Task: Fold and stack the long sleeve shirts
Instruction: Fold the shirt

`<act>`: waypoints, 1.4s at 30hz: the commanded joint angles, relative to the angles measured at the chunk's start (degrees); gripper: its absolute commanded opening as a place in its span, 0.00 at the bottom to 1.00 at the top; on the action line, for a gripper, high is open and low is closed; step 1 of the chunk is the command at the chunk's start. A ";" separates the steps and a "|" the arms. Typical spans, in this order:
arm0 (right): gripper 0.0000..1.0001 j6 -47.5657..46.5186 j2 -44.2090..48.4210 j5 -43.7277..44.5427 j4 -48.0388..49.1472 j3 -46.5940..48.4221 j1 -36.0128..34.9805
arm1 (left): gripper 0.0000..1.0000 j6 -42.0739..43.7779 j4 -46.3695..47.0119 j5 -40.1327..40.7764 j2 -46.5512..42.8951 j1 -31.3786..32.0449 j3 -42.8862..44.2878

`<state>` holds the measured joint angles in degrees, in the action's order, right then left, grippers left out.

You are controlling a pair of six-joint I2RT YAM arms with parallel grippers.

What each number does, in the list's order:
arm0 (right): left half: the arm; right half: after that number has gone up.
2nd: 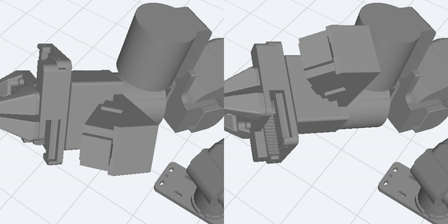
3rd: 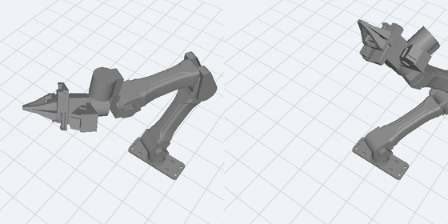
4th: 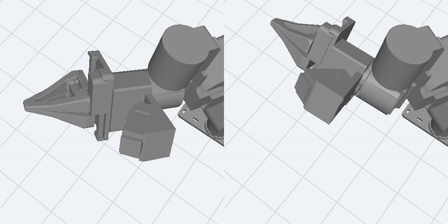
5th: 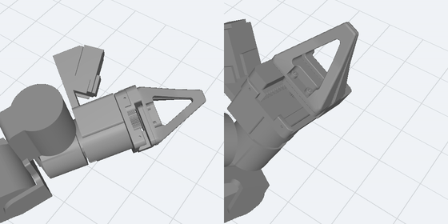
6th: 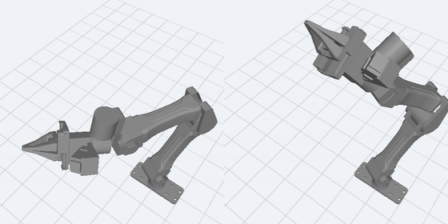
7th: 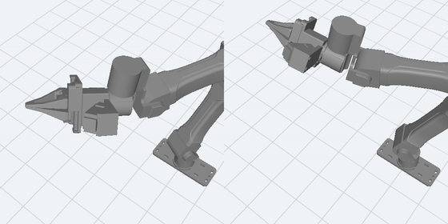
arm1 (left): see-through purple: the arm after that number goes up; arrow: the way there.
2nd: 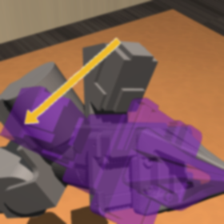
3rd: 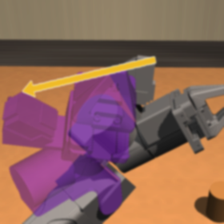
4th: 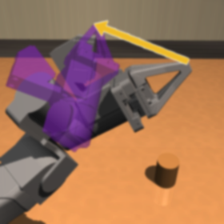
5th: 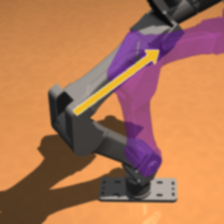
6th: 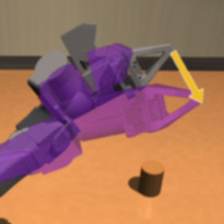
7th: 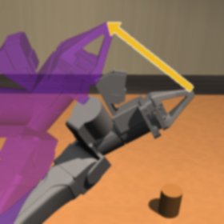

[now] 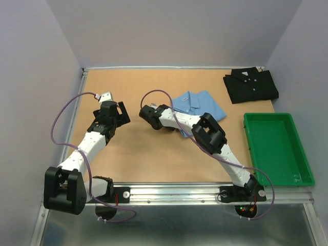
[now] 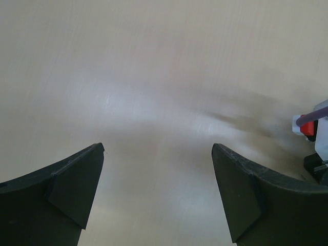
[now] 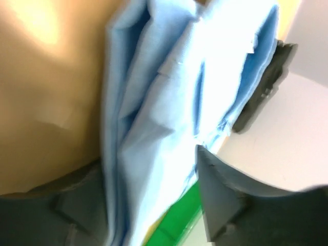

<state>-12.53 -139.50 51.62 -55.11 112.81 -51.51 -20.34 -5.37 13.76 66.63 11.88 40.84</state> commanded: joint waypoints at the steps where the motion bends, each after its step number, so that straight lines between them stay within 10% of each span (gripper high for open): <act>1: 0.73 8.75 2.82 -10.98 -4.47 5.83 -3.34 | 0.98 -0.93 1.85 1.01 -2.03 -0.28 1.79; 9: 0.73 15.86 16.97 -18.12 -3.96 4.88 -1.94 | 0.98 -1.02 2.73 0.83 -4.23 -0.37 0.65; 18: 0.49 18.60 31.91 -28.58 13.26 -19.36 7.72 | 0.97 -0.67 4.49 -1.28 -5.37 -0.37 -0.58; 31: 0.32 25.36 32.71 -47.90 36.56 -43.89 9.49 | 0.97 -0.31 5.02 -5.14 -3.97 -0.36 -1.29; 42: 0.33 29.67 32.09 -56.98 39.55 -42.07 3.69 | 0.95 -6.99 8.18 -16.39 1.92 0.86 0.64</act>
<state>14.39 -107.39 -1.23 -18.48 69.41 -45.58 -23.83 0.14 2.07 66.59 11.88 39.88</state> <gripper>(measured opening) 0.318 0.959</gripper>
